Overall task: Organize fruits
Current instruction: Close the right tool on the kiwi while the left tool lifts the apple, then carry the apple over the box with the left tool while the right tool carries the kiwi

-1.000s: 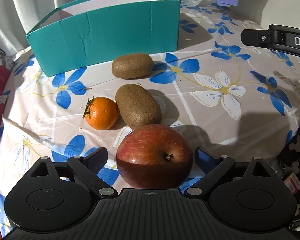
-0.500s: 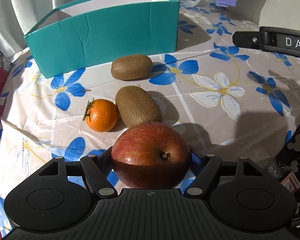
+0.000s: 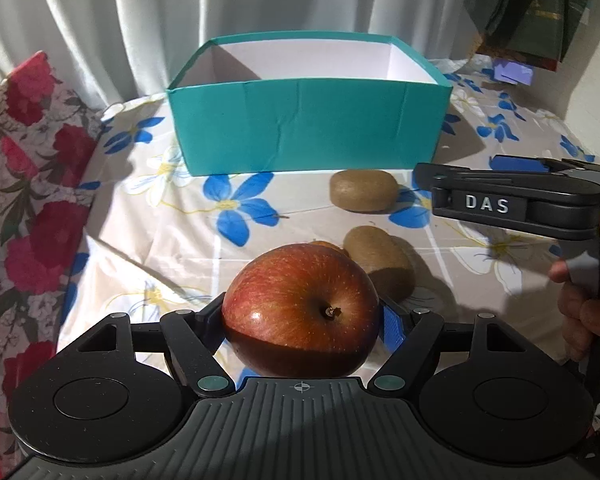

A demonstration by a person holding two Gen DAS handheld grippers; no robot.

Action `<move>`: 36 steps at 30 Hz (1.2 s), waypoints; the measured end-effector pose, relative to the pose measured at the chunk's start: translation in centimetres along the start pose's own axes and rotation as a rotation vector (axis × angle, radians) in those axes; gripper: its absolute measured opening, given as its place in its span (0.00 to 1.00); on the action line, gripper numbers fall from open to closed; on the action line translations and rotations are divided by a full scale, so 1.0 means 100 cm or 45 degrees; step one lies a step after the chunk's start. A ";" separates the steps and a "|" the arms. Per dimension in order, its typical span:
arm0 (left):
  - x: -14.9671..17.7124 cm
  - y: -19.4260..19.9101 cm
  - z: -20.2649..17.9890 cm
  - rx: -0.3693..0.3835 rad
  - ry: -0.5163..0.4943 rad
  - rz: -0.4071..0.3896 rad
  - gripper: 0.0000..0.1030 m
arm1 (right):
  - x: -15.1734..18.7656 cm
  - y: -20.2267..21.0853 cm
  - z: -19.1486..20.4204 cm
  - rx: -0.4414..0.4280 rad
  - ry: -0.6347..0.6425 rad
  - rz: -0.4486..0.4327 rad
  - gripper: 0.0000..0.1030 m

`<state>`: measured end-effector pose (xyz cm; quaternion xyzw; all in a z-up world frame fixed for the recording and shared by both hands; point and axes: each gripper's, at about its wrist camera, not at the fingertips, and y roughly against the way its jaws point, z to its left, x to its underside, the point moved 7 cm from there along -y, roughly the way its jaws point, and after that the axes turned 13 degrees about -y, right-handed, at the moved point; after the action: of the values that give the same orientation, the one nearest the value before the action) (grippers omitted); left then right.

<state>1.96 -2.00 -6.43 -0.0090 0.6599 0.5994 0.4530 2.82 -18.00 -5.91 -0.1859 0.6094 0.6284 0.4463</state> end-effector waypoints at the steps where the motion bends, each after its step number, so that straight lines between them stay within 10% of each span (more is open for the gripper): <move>1: 0.001 0.001 0.005 -0.006 0.012 0.003 0.76 | 0.000 -0.007 0.008 -0.005 0.009 0.008 0.81; 18: 0.020 0.004 0.067 -0.077 0.131 0.061 0.76 | 0.018 -0.097 0.048 0.143 0.007 0.204 0.74; 36: -0.007 0.004 0.071 -0.107 0.118 0.043 0.76 | 0.000 -0.063 0.025 0.086 -0.106 0.105 0.65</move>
<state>6.31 3.41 -4.81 -0.0447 0.6545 0.6331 0.4109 8.55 -16.53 -9.18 -0.1191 0.6183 0.6325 0.4511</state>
